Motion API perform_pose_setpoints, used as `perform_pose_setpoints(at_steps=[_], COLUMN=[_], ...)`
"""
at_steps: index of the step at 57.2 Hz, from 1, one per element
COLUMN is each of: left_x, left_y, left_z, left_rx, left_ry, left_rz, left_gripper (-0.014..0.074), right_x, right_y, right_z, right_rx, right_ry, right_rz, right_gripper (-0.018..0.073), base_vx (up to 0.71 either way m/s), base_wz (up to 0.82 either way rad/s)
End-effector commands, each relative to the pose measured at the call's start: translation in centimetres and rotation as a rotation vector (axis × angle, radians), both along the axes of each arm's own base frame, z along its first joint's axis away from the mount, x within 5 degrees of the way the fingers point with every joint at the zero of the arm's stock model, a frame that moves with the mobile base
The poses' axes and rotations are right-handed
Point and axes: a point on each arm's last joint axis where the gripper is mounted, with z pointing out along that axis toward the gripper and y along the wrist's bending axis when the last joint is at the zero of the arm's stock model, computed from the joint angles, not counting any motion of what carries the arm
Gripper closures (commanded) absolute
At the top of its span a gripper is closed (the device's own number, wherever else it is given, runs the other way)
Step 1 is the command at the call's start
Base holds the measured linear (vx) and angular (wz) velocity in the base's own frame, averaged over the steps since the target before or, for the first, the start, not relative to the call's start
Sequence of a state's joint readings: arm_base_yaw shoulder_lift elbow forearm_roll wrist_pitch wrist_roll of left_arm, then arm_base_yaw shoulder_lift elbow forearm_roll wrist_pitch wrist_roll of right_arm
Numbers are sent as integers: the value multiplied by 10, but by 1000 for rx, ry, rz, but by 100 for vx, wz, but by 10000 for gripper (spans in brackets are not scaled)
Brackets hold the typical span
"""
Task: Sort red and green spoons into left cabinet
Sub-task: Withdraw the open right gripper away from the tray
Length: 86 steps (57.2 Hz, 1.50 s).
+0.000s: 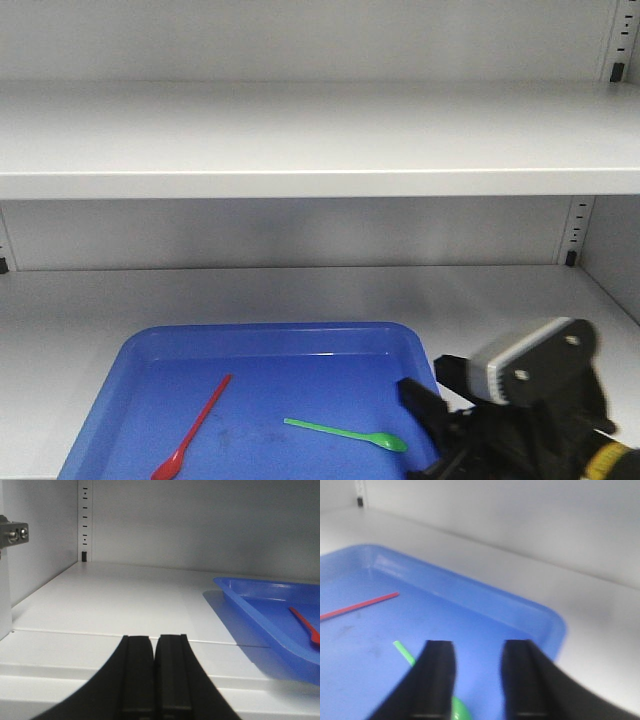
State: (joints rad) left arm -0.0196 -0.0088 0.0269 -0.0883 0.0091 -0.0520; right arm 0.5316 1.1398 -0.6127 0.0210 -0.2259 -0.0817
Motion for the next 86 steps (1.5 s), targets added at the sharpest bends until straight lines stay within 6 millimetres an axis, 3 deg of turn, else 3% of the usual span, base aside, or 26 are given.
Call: perform_pose_setpoints(at_steps=[1, 8, 23, 34, 41, 58, 64, 86], left_x=[-3, -3, -3, -3, -3, -3, -3, -3], left_y=[0, 0, 0, 0, 0, 0, 0, 0], left_z=[9, 9, 9, 9, 9, 9, 9, 9], left_rx=[-11, -11, -11, -11, -11, -11, -11, -11], left_ry=[-100, -100, -100, -100, -100, -100, -100, -98], left_rz=[-3, -3, -3, -3, -3, -3, -3, -3], left_gripper=[603, 603, 603, 603, 603, 603, 603, 603], right_x=[-10, -24, -51, -76, -97, -141, -153, -153], right_y=[-18, -40, -87, -108, -113, -117, -117, -116], right_z=[23, 20, 1, -8, -20, -80, -88, -95], right_rx=[86, 96, 83, 127, 140, 169, 136, 108], right_ry=[-141, -163, -153, -171, -208, -301, -264, -189], right_rz=[-50, -117, -310, -428, -445, -440, -435, -409], right_gripper=[410, 576, 569, 568, 568, 568, 568, 568], base_vx=[0, 0, 0, 0, 0, 0, 0, 0], base_wz=[0, 0, 0, 0, 0, 0, 0, 0])
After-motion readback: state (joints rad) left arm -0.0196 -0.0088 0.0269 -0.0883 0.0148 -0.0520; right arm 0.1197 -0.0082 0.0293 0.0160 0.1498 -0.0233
